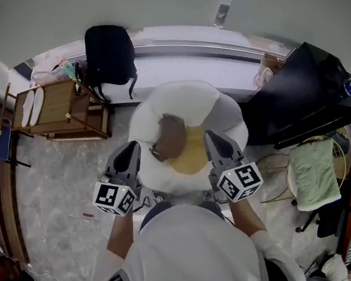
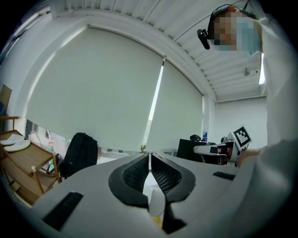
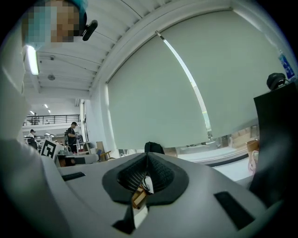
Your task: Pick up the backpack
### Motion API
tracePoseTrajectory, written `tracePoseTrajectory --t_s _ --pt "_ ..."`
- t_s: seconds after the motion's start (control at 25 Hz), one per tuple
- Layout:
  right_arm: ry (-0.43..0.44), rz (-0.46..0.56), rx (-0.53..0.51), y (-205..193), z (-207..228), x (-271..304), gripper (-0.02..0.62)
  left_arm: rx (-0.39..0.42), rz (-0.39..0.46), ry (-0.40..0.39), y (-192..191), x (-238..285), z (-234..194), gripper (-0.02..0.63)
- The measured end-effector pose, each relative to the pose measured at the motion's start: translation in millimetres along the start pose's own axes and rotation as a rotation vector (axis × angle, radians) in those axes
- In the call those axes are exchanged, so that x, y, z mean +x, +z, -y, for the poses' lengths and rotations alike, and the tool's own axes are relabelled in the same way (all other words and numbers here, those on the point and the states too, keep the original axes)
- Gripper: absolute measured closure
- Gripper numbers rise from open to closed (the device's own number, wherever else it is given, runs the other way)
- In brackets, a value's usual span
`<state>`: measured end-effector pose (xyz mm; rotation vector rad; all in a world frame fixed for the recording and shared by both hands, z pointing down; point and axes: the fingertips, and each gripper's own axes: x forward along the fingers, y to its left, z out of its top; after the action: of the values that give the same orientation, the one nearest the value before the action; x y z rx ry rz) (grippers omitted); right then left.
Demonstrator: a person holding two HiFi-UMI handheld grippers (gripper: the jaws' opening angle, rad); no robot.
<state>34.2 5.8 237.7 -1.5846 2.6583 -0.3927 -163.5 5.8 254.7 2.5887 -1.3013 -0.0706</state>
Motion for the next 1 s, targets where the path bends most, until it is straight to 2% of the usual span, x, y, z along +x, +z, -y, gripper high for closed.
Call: tracePoseTrajectory --t_s 0.16,0.28,0.48,0.72,1.0 --pt "-0.054 0.001 -0.005 -4.4 -4.2 4.0 0.566 0.009 -0.029 -0.064 -1.3 7.8 -11.0 0.566" --pt "-0.061 0.008 -0.015 -4.3 -5.0 5.9 0.565 0.014 -0.031 -0.074 -1.8 13.9 -18.4 0.566" --pt "-0.028 -0.007 -0.041 -5.7 14.8 1.7 0.566 0.015 -0.010 -0.039 -7.6 32.7 -10.2 0.566" --pt "0.038 -0.043 -0.066 0.5 52.0 -0.7 0.566 0.002 0.031 0.040 -4.9 55.9 13.4 0.566" --pt "0.088 -0.058 -0.066 0.3 65.1 10.1 0.566 -0.009 0.034 0.096 -10.8 59.2 21.2 0.566"
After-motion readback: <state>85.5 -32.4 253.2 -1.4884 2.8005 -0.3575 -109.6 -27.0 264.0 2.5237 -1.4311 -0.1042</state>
